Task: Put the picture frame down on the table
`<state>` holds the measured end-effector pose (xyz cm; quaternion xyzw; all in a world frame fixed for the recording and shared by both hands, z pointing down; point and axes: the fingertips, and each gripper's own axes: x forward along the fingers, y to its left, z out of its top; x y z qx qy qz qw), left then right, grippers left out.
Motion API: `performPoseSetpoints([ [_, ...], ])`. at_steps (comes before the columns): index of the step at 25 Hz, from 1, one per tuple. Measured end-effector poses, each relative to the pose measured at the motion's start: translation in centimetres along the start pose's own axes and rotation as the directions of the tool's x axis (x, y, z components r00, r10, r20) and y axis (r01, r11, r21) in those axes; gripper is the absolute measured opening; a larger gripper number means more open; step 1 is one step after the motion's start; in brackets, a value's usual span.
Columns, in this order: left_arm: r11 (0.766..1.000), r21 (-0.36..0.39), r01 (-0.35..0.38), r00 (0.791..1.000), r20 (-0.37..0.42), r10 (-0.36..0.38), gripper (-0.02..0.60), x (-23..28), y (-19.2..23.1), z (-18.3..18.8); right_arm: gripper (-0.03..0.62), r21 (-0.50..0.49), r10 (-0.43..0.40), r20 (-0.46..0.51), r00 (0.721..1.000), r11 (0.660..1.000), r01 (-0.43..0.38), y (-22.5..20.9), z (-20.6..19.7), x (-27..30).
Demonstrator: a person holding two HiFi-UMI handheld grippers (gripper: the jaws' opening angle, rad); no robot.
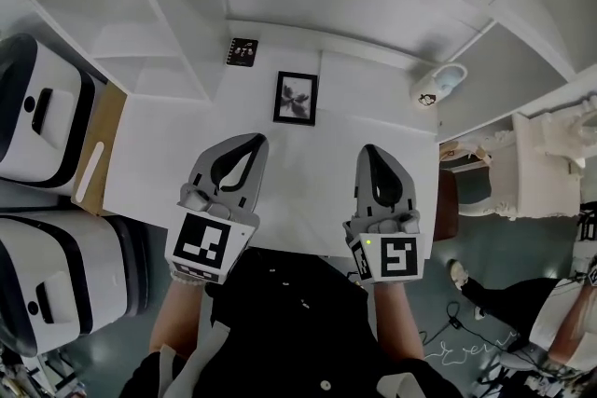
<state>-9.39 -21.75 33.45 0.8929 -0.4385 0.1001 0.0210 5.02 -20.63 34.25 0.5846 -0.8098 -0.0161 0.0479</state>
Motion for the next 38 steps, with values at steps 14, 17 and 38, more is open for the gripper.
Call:
performPoseSetpoints([
  [14,0.996,-0.051,-0.079,0.997,0.013,0.080,0.002,-2.5,1.1,0.8,0.002,-0.034,0.032,0.025,0.999,0.999,-0.031,1.0,1.7,-0.3],
  [17,0.994,-0.057,-0.090,0.996,0.012,0.091,0.002,-2.7,1.6,0.3,0.002,-0.025,0.031,0.014,0.999,0.999,-0.031,0.9,1.5,-0.4],
  [38,0.984,-0.123,-0.125,0.992,0.001,0.126,0.003,-3.1,3.5,-1.1,0.002,-0.042,0.055,-0.034,0.998,0.998,-0.056,2.2,0.5,0.3],
])
